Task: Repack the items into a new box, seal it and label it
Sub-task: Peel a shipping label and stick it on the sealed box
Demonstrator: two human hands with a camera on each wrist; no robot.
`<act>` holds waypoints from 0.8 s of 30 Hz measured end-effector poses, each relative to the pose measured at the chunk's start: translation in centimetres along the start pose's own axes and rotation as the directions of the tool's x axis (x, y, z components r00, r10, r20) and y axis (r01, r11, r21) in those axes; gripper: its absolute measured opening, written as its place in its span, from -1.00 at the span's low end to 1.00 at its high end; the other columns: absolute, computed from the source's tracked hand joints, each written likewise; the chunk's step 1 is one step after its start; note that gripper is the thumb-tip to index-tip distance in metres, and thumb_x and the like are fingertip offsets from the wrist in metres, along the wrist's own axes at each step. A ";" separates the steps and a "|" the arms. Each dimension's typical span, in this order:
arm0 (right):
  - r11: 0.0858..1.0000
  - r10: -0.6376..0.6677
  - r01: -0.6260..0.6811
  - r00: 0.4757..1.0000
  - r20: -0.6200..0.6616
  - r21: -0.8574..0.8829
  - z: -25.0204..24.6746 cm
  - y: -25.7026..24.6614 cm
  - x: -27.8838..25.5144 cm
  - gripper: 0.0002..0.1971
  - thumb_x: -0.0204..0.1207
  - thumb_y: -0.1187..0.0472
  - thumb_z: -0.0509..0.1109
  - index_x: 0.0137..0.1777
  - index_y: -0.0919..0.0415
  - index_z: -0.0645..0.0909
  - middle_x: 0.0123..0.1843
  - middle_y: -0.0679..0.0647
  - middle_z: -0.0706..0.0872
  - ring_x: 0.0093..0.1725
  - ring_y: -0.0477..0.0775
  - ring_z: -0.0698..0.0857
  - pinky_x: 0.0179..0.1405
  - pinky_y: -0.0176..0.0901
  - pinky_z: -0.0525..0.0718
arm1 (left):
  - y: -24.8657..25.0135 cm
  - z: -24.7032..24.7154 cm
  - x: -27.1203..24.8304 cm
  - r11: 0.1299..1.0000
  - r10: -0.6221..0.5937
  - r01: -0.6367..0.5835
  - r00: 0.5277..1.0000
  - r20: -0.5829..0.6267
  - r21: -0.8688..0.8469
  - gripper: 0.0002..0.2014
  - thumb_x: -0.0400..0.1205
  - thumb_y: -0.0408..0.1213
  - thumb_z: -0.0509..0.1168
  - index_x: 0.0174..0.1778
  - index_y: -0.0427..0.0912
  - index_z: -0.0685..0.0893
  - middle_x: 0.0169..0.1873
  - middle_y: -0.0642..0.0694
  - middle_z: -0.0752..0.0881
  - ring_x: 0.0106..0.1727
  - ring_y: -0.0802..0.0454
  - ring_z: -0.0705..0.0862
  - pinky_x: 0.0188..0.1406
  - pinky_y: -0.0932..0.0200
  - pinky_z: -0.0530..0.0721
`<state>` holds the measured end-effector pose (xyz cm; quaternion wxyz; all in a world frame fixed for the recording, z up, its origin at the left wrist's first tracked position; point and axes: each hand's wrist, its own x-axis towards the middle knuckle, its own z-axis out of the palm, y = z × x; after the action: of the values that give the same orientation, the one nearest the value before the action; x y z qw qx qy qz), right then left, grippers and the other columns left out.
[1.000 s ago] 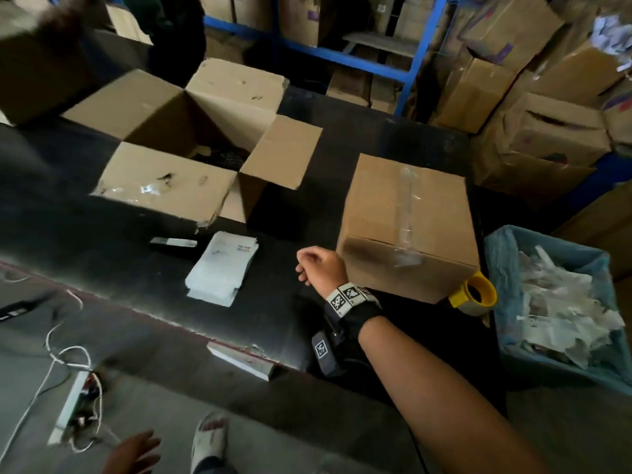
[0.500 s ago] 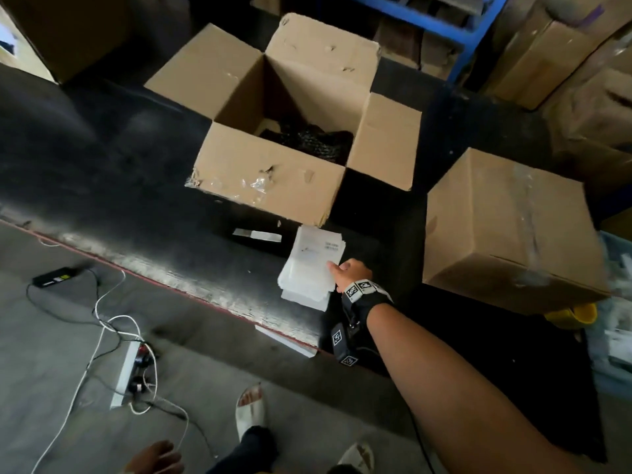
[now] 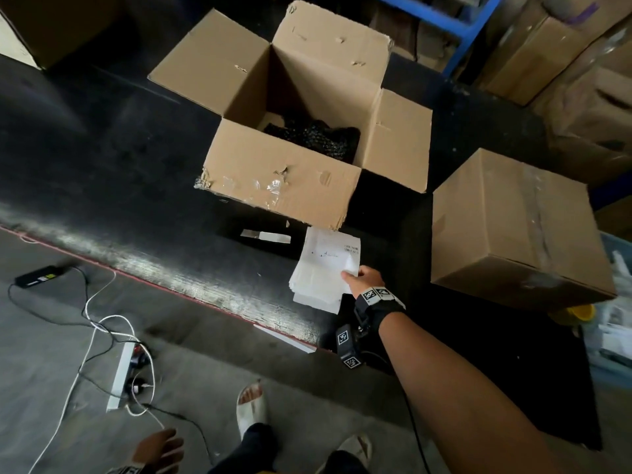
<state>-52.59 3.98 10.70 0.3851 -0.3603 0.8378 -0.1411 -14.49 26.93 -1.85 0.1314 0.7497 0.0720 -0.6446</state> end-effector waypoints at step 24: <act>0.909 -0.327 0.320 0.945 -0.021 0.268 -16.7 4.7 -1.5 -0.83 0.58 0.12 0.35 -0.07 0.22 0.67 -0.18 0.11 0.72 -0.46 -0.01 0.58 -0.68 -0.34 0.53 | 1.7 19.6 -15.0 0.744 0.514 -0.573 0.820 0.254 0.343 -0.80 0.69 -0.35 0.18 -0.11 -0.36 0.67 -0.21 -0.25 0.72 -0.41 -0.05 0.62 -0.50 0.26 0.48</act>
<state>-66.72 7.63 20.13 0.4120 -0.4403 0.7349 -0.3105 -34.99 20.55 10.43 0.1607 0.7002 -0.2943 -0.6303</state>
